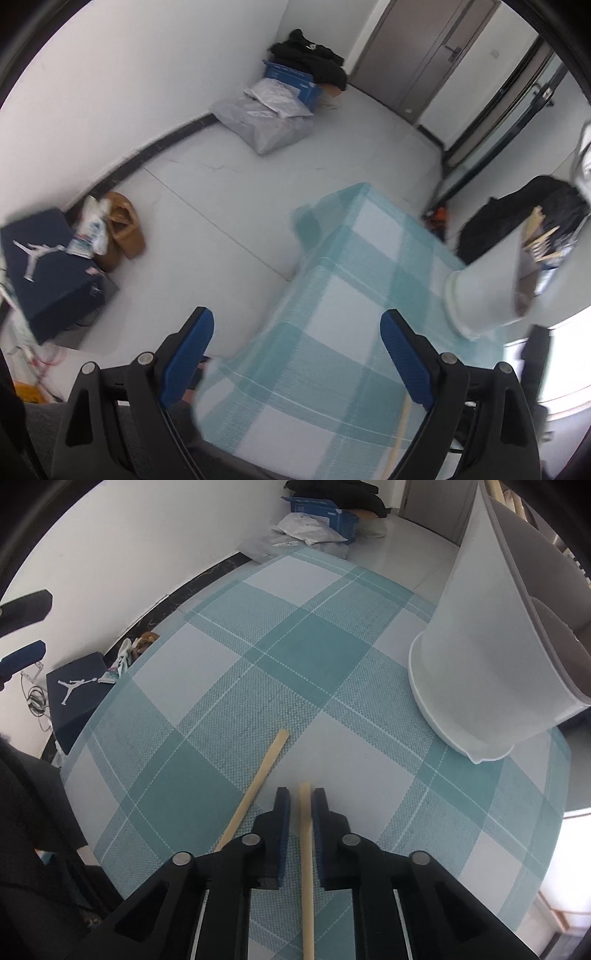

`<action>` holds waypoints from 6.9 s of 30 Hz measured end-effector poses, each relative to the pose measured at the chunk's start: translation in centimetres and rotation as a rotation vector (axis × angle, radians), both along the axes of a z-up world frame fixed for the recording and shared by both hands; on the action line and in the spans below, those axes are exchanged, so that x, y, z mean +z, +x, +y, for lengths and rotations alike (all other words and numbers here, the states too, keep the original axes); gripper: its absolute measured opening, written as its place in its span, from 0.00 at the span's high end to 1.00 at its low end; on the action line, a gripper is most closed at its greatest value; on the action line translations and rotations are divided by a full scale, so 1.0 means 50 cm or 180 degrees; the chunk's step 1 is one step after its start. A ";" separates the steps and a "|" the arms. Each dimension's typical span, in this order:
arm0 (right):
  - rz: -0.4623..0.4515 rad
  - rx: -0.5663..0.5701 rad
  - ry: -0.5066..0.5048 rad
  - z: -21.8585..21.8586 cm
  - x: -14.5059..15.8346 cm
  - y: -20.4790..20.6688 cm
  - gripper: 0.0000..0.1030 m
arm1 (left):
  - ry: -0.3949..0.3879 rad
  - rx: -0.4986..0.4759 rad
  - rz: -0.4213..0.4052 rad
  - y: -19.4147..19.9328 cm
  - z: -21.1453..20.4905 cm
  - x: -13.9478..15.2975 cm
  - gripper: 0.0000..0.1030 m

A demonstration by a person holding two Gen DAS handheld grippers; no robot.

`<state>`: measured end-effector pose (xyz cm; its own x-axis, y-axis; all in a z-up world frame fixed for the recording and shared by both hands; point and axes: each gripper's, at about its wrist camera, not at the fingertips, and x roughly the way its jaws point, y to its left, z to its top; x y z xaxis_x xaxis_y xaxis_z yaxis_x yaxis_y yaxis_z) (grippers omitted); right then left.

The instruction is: Organize utensils

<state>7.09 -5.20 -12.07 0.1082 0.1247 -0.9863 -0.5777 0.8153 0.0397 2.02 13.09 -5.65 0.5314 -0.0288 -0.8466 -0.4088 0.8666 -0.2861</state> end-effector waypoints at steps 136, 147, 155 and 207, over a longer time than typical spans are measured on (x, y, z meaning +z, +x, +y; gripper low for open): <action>-0.1791 -0.0864 0.1536 -0.253 0.315 0.200 0.95 | 0.0139 -0.2451 -0.1729 0.212 -0.327 0.221 0.98; -0.1816 -0.1380 0.1664 -0.355 0.361 0.075 0.88 | 0.0479 -0.1571 -0.1686 0.100 -0.290 0.271 0.17; -0.2010 -0.1233 0.1675 -0.338 0.416 -0.024 0.77 | 0.0641 -0.1246 -0.1750 0.023 -0.288 0.305 0.05; -0.2528 -0.1163 0.1601 -0.321 0.460 -0.187 0.17 | 0.0794 -0.1026 -0.1889 -0.099 -0.282 0.300 0.01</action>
<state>-2.24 -21.26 10.93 0.8259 0.3344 -0.4539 -0.3044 0.9422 0.1401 -2.94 -1.01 9.35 0.9016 -0.1052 -0.4196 0.0414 0.9865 -0.1583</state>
